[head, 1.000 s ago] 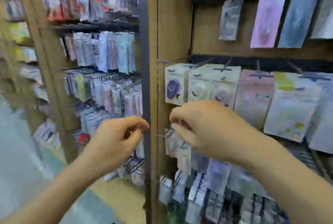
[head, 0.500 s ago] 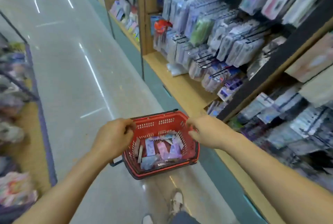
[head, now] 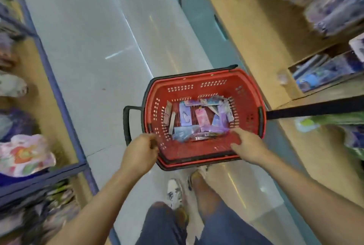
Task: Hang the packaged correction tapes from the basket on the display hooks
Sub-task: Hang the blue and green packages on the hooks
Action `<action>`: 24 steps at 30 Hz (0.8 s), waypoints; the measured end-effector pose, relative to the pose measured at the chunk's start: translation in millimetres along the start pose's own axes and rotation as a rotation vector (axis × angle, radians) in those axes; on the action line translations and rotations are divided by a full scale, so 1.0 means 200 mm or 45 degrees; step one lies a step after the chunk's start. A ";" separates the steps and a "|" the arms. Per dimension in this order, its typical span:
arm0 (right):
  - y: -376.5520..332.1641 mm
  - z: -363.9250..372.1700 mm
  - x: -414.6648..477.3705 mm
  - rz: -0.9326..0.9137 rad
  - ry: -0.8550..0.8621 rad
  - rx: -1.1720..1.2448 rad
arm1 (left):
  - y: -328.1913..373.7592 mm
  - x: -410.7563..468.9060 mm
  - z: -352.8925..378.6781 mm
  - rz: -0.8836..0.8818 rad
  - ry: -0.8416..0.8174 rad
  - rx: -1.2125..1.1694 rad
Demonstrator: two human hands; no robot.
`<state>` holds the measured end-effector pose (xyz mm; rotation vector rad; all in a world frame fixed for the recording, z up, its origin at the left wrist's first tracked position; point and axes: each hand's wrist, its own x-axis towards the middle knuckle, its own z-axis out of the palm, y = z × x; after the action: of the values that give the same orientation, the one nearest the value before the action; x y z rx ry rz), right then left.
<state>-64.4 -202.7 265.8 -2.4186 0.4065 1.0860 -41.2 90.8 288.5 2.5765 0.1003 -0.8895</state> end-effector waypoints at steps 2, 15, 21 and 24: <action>0.07 0.09 0.24 0.015 -0.010 0.026 | -0.02 0.23 0.17 0.024 -0.071 0.037; 0.54 0.97 1.70 -0.023 -0.327 -0.596 | -0.39 1.54 1.65 0.149 -0.532 0.663; 0.66 1.16 1.79 -0.095 -0.256 -0.807 | -0.42 1.57 1.80 0.317 -0.344 0.888; 0.66 1.13 1.79 -0.196 -0.226 -0.807 | -0.42 1.57 1.82 0.426 -0.366 0.829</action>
<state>-32.6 -227.2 -176.3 -2.7796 -0.2203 1.5146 -17.2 0.2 -190.3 2.8501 -0.8012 -1.3016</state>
